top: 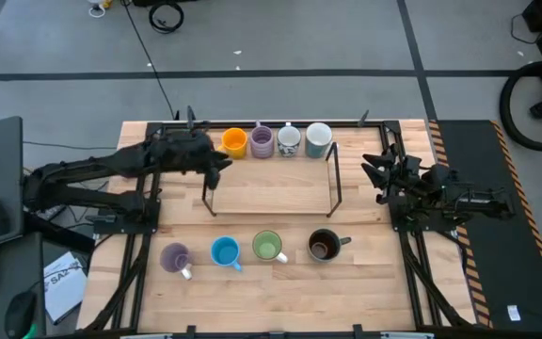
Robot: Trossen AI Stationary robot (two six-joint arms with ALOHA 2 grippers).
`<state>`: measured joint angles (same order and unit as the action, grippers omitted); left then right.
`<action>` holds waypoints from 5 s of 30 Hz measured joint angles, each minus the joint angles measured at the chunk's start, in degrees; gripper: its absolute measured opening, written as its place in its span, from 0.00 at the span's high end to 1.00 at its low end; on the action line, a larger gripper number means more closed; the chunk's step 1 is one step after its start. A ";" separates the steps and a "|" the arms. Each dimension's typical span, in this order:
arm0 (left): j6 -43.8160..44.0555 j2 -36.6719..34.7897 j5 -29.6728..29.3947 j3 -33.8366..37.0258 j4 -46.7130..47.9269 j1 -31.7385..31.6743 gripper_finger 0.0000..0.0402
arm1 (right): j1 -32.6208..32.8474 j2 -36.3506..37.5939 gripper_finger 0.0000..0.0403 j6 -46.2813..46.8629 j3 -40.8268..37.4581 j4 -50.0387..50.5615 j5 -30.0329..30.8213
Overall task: Place coffee mugs
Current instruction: Put the yellow mug on the shelf
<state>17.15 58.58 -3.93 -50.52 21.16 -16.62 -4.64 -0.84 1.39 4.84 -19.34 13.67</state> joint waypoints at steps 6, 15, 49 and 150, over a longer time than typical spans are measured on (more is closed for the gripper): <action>-4.84 9.81 2.74 -7.23 3.59 -5.29 0.69 | 0.02 0.00 0.64 -2.78 0.00 -1.17 -1.56; -11.59 23.82 2.86 -20.00 12.12 -8.83 0.69 | 1.33 0.00 0.64 -2.46 1.23 0.16 -5.79; -27.45 43.79 -2.09 -31.32 27.63 -14.67 0.69 | 2.56 0.01 0.64 -18.56 3.82 6.15 -5.86; 11.63 49.78 3.12 -52.97 54.37 -3.79 0.93 | 2.60 0.00 0.64 -12.94 3.78 9.36 -10.80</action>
<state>28.78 108.36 -0.81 -103.49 75.53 -20.40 -2.04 -0.84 -11.55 8.62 -9.98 2.87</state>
